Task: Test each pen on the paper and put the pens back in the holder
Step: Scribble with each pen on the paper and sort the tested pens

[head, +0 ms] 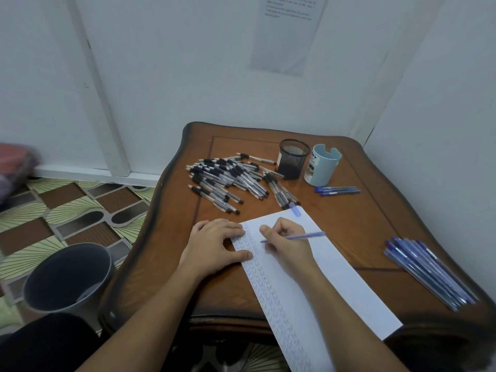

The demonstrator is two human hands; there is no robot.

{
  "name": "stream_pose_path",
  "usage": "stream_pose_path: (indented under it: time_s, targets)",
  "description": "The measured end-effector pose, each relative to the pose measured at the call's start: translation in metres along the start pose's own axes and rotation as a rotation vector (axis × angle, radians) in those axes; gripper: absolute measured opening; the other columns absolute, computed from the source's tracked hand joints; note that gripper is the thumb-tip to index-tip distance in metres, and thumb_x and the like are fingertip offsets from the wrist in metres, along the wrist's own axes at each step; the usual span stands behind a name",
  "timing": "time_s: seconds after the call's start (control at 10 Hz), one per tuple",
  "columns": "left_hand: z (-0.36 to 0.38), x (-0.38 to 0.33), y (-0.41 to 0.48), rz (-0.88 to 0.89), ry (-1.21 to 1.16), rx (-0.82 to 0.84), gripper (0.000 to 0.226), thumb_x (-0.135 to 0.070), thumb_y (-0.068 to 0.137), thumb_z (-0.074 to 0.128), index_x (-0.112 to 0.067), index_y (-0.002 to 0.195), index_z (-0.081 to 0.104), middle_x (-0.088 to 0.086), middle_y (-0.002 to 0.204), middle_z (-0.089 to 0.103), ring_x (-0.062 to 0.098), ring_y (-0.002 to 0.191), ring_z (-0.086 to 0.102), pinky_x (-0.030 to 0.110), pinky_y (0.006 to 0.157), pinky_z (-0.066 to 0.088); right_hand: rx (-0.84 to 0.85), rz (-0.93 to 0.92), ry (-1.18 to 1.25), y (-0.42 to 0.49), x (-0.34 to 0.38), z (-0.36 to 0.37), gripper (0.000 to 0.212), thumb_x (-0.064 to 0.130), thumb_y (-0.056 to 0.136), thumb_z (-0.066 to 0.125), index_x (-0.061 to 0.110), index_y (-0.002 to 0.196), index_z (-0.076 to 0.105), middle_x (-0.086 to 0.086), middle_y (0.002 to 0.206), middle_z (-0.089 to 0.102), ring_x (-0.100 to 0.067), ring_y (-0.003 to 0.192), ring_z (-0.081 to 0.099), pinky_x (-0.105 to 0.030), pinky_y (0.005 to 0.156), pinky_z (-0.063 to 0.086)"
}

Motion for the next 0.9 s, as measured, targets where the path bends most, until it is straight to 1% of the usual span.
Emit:
stream_pose_path:
  time_s: [0.1,0.2,0.3,0.4,0.6,0.8,0.9]
  targets:
    - [0.0006,0.0009,0.0001,0.001,0.004,-0.009,0.066,-0.078,0.069,0.058,-0.043,0.125,0.059,-0.026,0.136,0.049,-0.003,0.132,0.033,0.034,0.111,0.014,-0.047,-0.042,-0.071,-0.0007,-0.0023,0.0016,0.037,0.027,0.088,0.073,0.014,0.06,0.051,0.001,0.053,0.056,-0.008,0.055,0.055,-0.027,0.059,0.044]
    - [0.0005,0.0012,-0.0003,0.007,-0.001,-0.014,0.065,-0.078,0.07,0.059,-0.043,0.124,0.059,-0.026,0.136,0.05,-0.003,0.132,0.034,0.035,0.112,0.014,-0.029,-0.049,-0.141,-0.001,-0.0022,0.0033,0.034,0.021,0.083,0.076,0.018,0.059,0.052,0.005,0.054,0.053,-0.005,0.055,0.051,-0.023,0.055,0.041]
    - [0.0003,0.0007,-0.0007,0.003,-0.001,-0.011,0.065,-0.077,0.07,0.059,-0.043,0.125,0.059,-0.026,0.136,0.049,-0.003,0.132,0.033,0.035,0.112,0.014,-0.048,-0.049,-0.155,-0.001,-0.0045,0.0026,0.034,0.018,0.08,0.076,0.015,0.058,0.052,0.001,0.055,0.051,-0.003,0.051,0.048,-0.023,0.053,0.04]
    - [0.0005,0.0005,-0.0004,0.0,-0.008,-0.008,0.065,-0.077,0.069,0.059,-0.043,0.125,0.059,-0.026,0.136,0.049,-0.003,0.132,0.033,0.035,0.112,0.014,-0.038,-0.027,-0.164,-0.0005,-0.0076,0.0041,0.031,0.015,0.081,0.074,0.013,0.058,0.052,-0.005,0.059,0.051,-0.007,0.055,0.05,-0.024,0.054,0.041]
    - [0.0007,0.0003,-0.0004,-0.008,-0.01,-0.005,0.065,-0.077,0.069,0.06,-0.043,0.125,0.058,-0.026,0.137,0.048,-0.004,0.132,0.033,0.035,0.112,0.013,-0.021,-0.037,-0.147,0.0007,-0.0103,0.004,0.034,0.011,0.081,0.071,0.017,0.054,0.05,-0.003,0.056,0.048,-0.01,0.056,0.048,-0.028,0.056,0.041]
    - [0.0006,0.001,0.0,-0.005,-0.008,-0.013,0.065,-0.077,0.069,0.06,-0.043,0.125,0.059,-0.026,0.136,0.049,-0.003,0.132,0.033,0.035,0.112,0.013,-0.019,-0.057,-0.143,0.0004,-0.0107,0.0056,0.031,0.012,0.081,0.07,0.012,0.057,0.051,-0.009,0.059,0.048,-0.016,0.059,0.051,-0.032,0.058,0.043]
    - [0.001,0.0007,-0.0007,-0.001,-0.009,-0.019,0.064,-0.077,0.069,0.061,-0.043,0.124,0.059,-0.026,0.136,0.049,-0.003,0.132,0.033,0.035,0.112,0.014,-0.014,-0.049,-0.127,-0.0001,-0.0111,0.0032,0.034,0.008,0.081,0.069,0.012,0.055,0.048,-0.007,0.056,0.044,-0.009,0.053,0.048,-0.028,0.054,0.041]
Point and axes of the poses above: each hand's wrist, its own y-axis towards the middle knuckle, its own z-axis out of the palm, x = y × z, the point moved 4 cm from there along y, towards the middle knuckle
